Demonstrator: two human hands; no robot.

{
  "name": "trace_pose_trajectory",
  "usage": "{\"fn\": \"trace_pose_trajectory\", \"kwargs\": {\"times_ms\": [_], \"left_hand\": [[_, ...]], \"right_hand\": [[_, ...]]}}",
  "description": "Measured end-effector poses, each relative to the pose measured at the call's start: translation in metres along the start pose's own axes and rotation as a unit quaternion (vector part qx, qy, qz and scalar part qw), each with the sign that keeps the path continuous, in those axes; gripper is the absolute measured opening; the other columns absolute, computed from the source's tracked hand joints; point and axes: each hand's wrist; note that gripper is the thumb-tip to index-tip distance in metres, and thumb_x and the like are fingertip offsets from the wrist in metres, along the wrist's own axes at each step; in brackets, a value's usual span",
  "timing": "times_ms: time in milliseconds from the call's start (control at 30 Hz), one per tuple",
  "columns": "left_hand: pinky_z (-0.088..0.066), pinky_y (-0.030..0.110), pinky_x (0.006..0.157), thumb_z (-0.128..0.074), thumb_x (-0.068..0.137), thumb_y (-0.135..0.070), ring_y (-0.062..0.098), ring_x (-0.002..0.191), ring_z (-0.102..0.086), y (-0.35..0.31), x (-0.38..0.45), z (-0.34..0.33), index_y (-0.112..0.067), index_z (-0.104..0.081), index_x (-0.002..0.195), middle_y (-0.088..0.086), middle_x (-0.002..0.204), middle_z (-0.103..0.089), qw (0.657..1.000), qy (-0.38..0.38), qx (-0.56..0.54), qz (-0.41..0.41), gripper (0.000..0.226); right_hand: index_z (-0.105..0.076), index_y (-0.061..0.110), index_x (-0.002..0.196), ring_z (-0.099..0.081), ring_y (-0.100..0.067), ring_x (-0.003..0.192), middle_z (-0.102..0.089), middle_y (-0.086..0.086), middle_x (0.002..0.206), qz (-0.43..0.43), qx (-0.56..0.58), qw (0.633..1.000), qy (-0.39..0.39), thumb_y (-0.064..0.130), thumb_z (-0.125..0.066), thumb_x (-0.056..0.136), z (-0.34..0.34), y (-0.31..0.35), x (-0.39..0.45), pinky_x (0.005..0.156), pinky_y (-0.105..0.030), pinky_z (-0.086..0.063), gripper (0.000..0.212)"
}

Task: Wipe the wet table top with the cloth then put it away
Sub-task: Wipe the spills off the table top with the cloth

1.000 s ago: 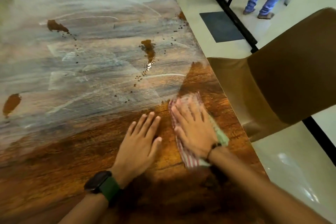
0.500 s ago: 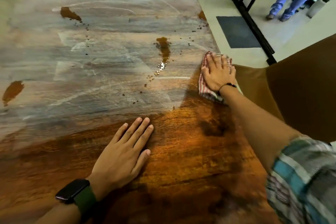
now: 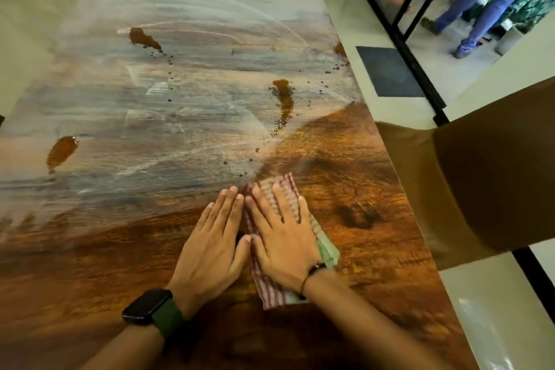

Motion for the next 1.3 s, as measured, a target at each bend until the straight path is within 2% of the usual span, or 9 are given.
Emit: {"fn": "trace_pose_trajectory", "kwargs": {"times_ms": [67, 167, 433, 533, 733, 833, 1000, 1167, 1300], "left_hand": [[-0.002, 0.028, 0.112, -0.017, 0.096, -0.045, 0.015, 0.14, -0.008, 0.008, -0.002, 0.0, -0.004, -0.02, 0.143, 0.013, 0.151, -0.02, 1.0, 0.003, 0.003, 0.004, 0.063], [-0.001, 0.029, 0.112, -0.012, 0.097, -0.048, 0.015, 0.14, -0.006, 0.016, -0.005, -0.006, -0.004, -0.019, 0.144, 0.013, 0.151, -0.019, 1.0, 0.016, 0.025, -0.006, 0.065], [-0.016, 0.036, 0.107, -0.011, 0.098, -0.045, 0.026, 0.137, -0.028, 0.012, -0.006, -0.007, -0.004, -0.031, 0.141, 0.014, 0.148, -0.031, 0.999, 0.005, 0.041, -0.009, 0.062], [-0.018, 0.038, 0.106, -0.011, 0.098, -0.042, 0.027, 0.135, -0.032, 0.011, -0.004, -0.009, -0.002, -0.035, 0.138, 0.015, 0.145, -0.036, 1.0, 0.002, 0.024, -0.007, 0.062], [-0.013, 0.037, 0.115, -0.014, 0.094, -0.044, 0.022, 0.141, -0.018, 0.007, -0.004, 0.002, -0.004, -0.019, 0.143, 0.014, 0.151, -0.021, 0.998, -0.016, -0.048, 0.03, 0.064], [0.01, 0.019, 0.112, -0.006, 0.087, -0.049, 0.009, 0.14, 0.006, 0.024, -0.016, 0.017, -0.013, 0.002, 0.143, 0.003, 0.153, 0.002, 0.976, -0.084, -0.163, 0.119, 0.067], [0.005, 0.015, 0.112, -0.009, 0.093, -0.055, -0.001, 0.14, 0.005, 0.078, -0.059, 0.037, -0.015, -0.006, 0.144, 0.0, 0.153, -0.006, 0.985, -0.05, -0.144, 0.086, 0.065], [0.004, 0.023, 0.113, -0.007, 0.097, -0.05, 0.009, 0.141, 0.001, 0.097, -0.074, 0.021, -0.009, -0.014, 0.145, 0.007, 0.154, -0.012, 0.997, 0.016, -0.039, 0.06, 0.063], [0.0, 0.026, 0.114, -0.011, 0.099, -0.044, 0.014, 0.142, -0.004, 0.097, -0.073, 0.016, -0.007, -0.018, 0.145, 0.009, 0.153, -0.015, 0.998, 0.013, -0.015, 0.064, 0.06]], "right_hand": [[-0.027, 0.025, 0.148, -0.015, -0.024, 0.144, -0.023, 0.005, 0.155, 0.028, 0.006, 1.0, 0.001, 0.047, -0.027, 0.093, -0.002, -0.01, -0.006, 0.108, -0.057, -0.008, 0.059], [-0.01, 0.032, 0.15, 0.001, -0.021, 0.146, 0.002, 0.012, 0.156, 0.009, 0.011, 1.0, 0.023, 0.052, -0.007, 0.09, 0.006, -0.043, 0.031, 0.113, -0.057, 0.003, 0.063], [-0.004, 0.03, 0.152, 0.007, -0.025, 0.146, 0.002, 0.002, 0.16, -0.358, 0.048, 0.932, -0.017, 0.046, -0.018, 0.099, 0.037, -0.192, 0.16, 0.114, -0.056, 0.004, 0.057], [-0.004, 0.026, 0.152, 0.008, -0.028, 0.145, 0.003, 0.003, 0.16, -0.389, 0.056, 0.919, 0.001, 0.047, -0.017, 0.097, 0.034, -0.193, 0.176, 0.114, -0.057, 0.004, 0.061], [0.005, 0.027, 0.151, 0.012, -0.024, 0.145, 0.011, 0.004, 0.158, -0.101, 0.0, 0.994, 0.04, 0.047, -0.008, 0.096, 0.023, -0.04, 0.142, 0.111, -0.059, 0.01, 0.059], [-0.001, 0.026, 0.151, 0.01, -0.027, 0.145, 0.006, 0.004, 0.159, 0.071, -0.019, 0.996, 0.058, 0.048, 0.0, 0.09, 0.013, 0.038, 0.087, 0.112, -0.059, 0.008, 0.065], [-0.016, 0.029, 0.15, -0.011, -0.025, 0.145, -0.014, 0.007, 0.157, 0.213, -0.008, 0.976, 0.041, 0.046, -0.019, 0.096, -0.001, 0.039, 0.046, 0.113, -0.056, -0.004, 0.057], [0.014, 0.037, 0.143, 0.013, -0.017, 0.144, 0.014, 0.009, 0.154, 0.07, -0.047, 0.996, 0.039, 0.055, 0.004, 0.088, 0.016, -0.028, 0.124, 0.115, -0.049, 0.011, 0.059], [-0.003, 0.032, 0.151, 0.004, -0.02, 0.146, 0.004, 0.006, 0.159, -0.177, 0.024, 0.984, 0.004, 0.049, -0.014, 0.097, 0.024, -0.12, 0.18, 0.115, -0.055, 0.003, 0.058]]}}
Point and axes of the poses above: each hand's wrist, its own x-axis towards the middle knuckle, its own z-axis out of the back of the hand, y = z × x
